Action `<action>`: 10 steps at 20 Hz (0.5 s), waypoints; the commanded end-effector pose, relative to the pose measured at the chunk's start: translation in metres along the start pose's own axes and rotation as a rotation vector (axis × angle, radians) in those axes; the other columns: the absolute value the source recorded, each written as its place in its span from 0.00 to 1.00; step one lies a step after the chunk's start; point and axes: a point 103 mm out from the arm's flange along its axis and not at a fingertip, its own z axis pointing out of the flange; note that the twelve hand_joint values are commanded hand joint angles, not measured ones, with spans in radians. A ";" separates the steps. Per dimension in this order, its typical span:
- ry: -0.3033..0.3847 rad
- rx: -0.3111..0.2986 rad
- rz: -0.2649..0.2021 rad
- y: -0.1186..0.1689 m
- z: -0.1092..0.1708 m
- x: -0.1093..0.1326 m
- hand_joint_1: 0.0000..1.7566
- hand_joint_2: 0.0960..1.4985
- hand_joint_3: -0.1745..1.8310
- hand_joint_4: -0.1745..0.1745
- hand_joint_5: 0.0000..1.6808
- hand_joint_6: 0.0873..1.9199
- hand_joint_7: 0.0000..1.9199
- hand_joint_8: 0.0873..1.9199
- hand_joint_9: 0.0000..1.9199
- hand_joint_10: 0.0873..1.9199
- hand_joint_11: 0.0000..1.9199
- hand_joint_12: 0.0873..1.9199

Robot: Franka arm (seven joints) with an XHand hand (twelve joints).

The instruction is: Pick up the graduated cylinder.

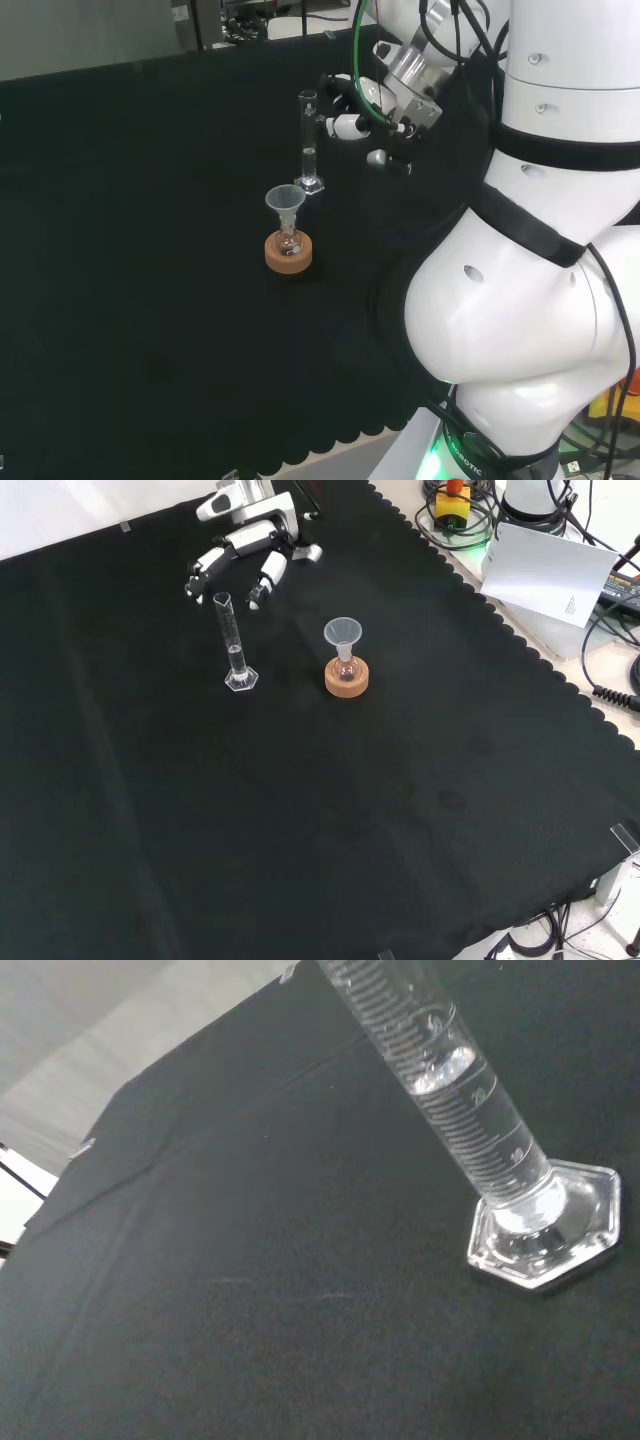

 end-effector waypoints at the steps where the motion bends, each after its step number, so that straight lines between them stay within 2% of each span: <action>1: 0.084 -0.028 -0.049 0.007 0.017 -0.003 0.54 0.67 0.00 0.36 0.25 0.00 0.18 0.31 0.29 0.28 0.15 0.68; 4: 0.123 -0.020 -0.080 0.010 0.025 -0.007 0.56 0.67 0.00 0.35 0.27 0.00 0.21 0.30 0.32 0.26 0.17 0.68; 10: 0.209 0.009 -0.137 0.018 0.036 -0.015 0.57 0.67 0.00 0.36 0.28 0.00 0.20 0.29 0.31 0.25 0.18 0.67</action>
